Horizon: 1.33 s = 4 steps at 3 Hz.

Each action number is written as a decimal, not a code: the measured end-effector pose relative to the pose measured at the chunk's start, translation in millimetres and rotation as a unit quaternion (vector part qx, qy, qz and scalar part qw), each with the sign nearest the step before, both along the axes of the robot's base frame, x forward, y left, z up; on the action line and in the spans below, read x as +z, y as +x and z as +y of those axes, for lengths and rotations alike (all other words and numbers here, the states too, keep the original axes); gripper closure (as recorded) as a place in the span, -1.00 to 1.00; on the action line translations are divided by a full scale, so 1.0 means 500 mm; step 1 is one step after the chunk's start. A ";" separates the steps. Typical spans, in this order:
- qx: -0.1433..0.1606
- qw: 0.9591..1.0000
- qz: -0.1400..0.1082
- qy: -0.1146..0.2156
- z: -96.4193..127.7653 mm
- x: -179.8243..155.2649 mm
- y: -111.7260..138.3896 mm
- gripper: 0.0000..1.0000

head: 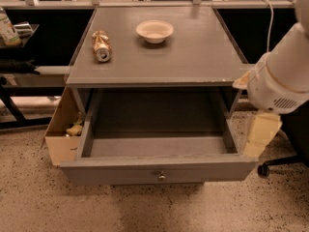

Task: Close top drawer

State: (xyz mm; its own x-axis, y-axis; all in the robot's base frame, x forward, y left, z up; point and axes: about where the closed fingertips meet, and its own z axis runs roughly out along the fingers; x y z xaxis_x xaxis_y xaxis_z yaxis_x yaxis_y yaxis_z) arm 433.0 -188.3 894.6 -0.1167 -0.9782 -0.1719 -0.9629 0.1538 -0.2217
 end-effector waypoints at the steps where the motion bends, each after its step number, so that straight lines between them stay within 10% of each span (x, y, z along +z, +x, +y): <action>1: 0.016 0.999 0.027 0.003 0.026 -0.150 -0.027 -1.00; 3: 0.006 0.998 0.065 0.011 0.025 -0.255 -0.043 -1.00; 4: 0.008 0.998 0.057 0.010 0.030 -0.278 -0.041 -0.68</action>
Offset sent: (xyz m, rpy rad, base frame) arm -0.0272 0.0126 -0.1850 0.0419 0.2164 -0.0106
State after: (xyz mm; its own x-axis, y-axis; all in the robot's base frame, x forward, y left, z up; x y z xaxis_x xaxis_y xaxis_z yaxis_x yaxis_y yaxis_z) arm 412.7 -173.4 755.6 -0.1202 -0.9766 -0.1781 -0.9842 0.1407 -0.1072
